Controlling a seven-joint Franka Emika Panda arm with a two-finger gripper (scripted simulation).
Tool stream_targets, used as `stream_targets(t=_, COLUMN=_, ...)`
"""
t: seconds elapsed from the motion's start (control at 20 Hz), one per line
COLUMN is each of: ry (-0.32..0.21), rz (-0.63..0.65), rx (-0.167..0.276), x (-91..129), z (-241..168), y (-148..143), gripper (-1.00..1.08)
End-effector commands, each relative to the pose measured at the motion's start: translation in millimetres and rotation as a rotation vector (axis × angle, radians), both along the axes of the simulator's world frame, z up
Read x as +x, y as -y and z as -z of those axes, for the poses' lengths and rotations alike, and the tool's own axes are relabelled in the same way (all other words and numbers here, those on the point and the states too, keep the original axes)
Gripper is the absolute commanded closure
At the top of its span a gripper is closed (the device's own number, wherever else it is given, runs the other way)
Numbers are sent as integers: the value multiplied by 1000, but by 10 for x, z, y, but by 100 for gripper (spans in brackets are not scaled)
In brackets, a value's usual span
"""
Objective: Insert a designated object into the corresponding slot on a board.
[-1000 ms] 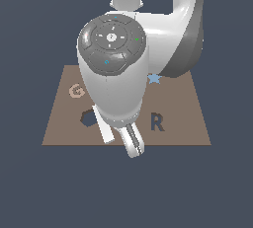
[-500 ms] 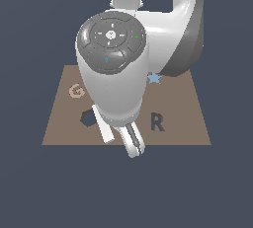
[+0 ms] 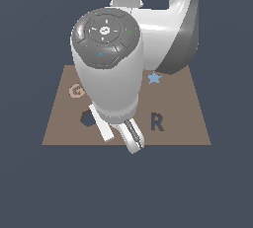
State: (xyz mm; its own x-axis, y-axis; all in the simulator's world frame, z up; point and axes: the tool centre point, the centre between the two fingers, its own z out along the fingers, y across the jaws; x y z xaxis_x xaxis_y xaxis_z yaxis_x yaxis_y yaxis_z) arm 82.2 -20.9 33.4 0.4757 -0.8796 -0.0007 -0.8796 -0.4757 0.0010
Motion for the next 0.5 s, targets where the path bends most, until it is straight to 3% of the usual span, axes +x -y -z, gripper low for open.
stream_targets(t=0.0, ry=1, rz=-39, rx=0, x=-24, z=-6, y=33, gripper=108)
stream_targets(t=0.45, ry=1, rz=-253, rx=0, x=-139, z=-22, y=219, gripper=108)
